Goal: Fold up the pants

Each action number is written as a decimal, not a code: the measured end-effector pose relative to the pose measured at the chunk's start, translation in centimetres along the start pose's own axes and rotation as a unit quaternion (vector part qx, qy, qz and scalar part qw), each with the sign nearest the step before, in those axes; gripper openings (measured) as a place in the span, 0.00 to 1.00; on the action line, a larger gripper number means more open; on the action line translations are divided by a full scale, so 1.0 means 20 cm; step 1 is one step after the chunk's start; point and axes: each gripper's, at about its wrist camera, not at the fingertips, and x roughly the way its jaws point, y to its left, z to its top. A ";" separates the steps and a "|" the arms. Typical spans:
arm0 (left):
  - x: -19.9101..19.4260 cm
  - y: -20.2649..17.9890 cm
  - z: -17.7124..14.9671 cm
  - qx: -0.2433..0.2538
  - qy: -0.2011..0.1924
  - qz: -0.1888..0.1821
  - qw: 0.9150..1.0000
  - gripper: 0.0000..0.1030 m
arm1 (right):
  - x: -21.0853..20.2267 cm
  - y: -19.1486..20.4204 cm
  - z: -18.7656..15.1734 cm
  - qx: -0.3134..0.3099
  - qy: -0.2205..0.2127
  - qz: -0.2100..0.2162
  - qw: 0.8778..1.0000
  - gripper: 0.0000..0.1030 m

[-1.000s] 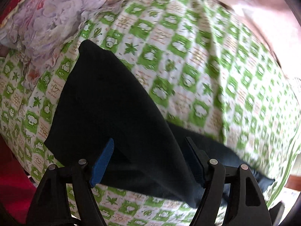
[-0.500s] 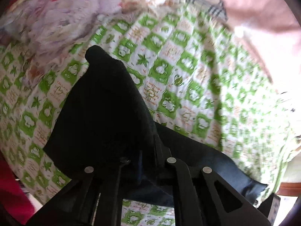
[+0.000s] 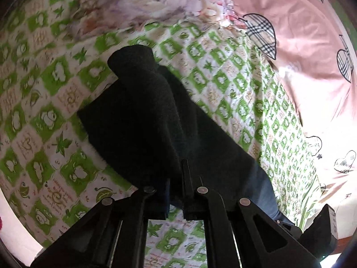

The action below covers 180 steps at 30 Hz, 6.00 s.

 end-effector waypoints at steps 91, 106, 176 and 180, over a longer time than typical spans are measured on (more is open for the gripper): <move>0.16 0.19 0.19 0.188 -0.041 0.064 0.979 0.24 | 0.37 -0.37 0.40 -0.002 0.032 -0.196 0.980 0.12; -0.09 0.09 0.28 0.199 -0.072 0.093 0.973 0.48 | -0.23 -0.45 0.06 0.188 -0.057 -0.197 0.961 0.40; 1.16 -2.40 -1.59 0.709 0.328 -0.136 0.609 0.20 | -0.96 -0.85 -1.60 0.613 -0.274 -0.141 0.728 0.10; 1.07 -2.40 -1.55 0.706 0.319 -0.153 0.613 0.14 | -1.01 -0.82 -1.55 0.587 -0.295 -0.127 0.743 0.10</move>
